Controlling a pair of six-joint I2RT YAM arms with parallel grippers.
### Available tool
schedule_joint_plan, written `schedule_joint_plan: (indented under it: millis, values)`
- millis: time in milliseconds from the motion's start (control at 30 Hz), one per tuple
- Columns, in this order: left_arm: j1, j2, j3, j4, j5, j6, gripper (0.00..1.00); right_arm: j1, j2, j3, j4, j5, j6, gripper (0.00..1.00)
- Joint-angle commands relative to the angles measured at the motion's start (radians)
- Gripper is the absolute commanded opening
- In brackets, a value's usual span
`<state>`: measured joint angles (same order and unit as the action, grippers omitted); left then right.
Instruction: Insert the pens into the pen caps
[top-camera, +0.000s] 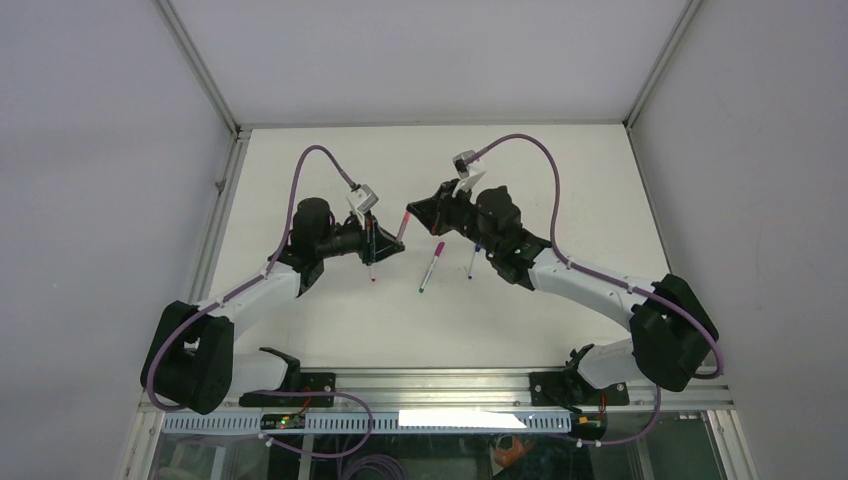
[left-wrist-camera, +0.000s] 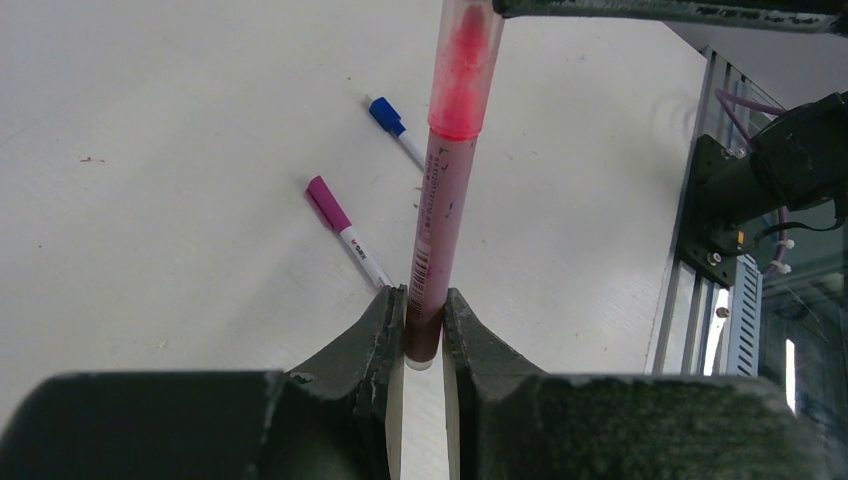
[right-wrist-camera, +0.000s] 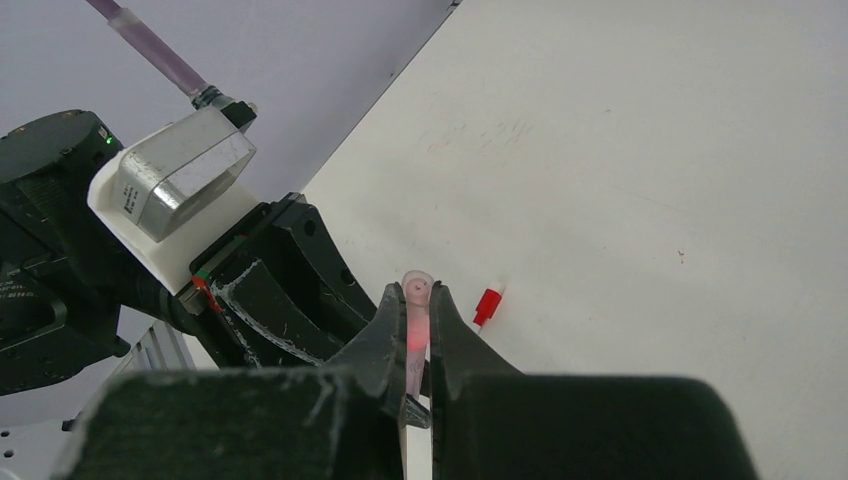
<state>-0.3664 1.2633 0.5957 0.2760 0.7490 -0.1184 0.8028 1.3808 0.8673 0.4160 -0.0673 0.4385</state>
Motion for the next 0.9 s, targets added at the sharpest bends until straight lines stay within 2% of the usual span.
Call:
schedule_joint_plan:
  millis: [0,267,400,433,500,633,867]
  values:
    - [0.011,-0.045,0.055,0.084,-0.121,0.037,0.00,0.029,-0.027,-0.007,-0.109,-0.085,-0.038,0.00]
    - [0.004,-0.063,0.052,0.093,-0.174,0.064,0.00,0.030,-0.029,-0.018,-0.119,-0.093,-0.038,0.00]
    - [-0.004,-0.037,0.042,0.099,-0.163,0.071,0.00,0.031,-0.034,-0.012,-0.095,-0.066,-0.051,0.24]
    - [-0.007,-0.024,0.039,0.099,-0.161,0.078,0.00,0.030,-0.035,-0.010,-0.085,-0.051,-0.054,0.37]
    - [-0.012,-0.005,0.032,0.100,-0.157,0.085,0.00,0.031,-0.035,-0.010,-0.062,-0.021,-0.056,0.48]
    - [-0.023,0.021,0.023,0.103,-0.155,0.093,0.00,0.026,-0.033,-0.007,-0.019,0.018,-0.068,0.56]
    - [-0.032,0.045,0.023,0.104,-0.144,0.095,0.00,0.021,-0.023,-0.002,0.054,0.089,-0.103,0.62]
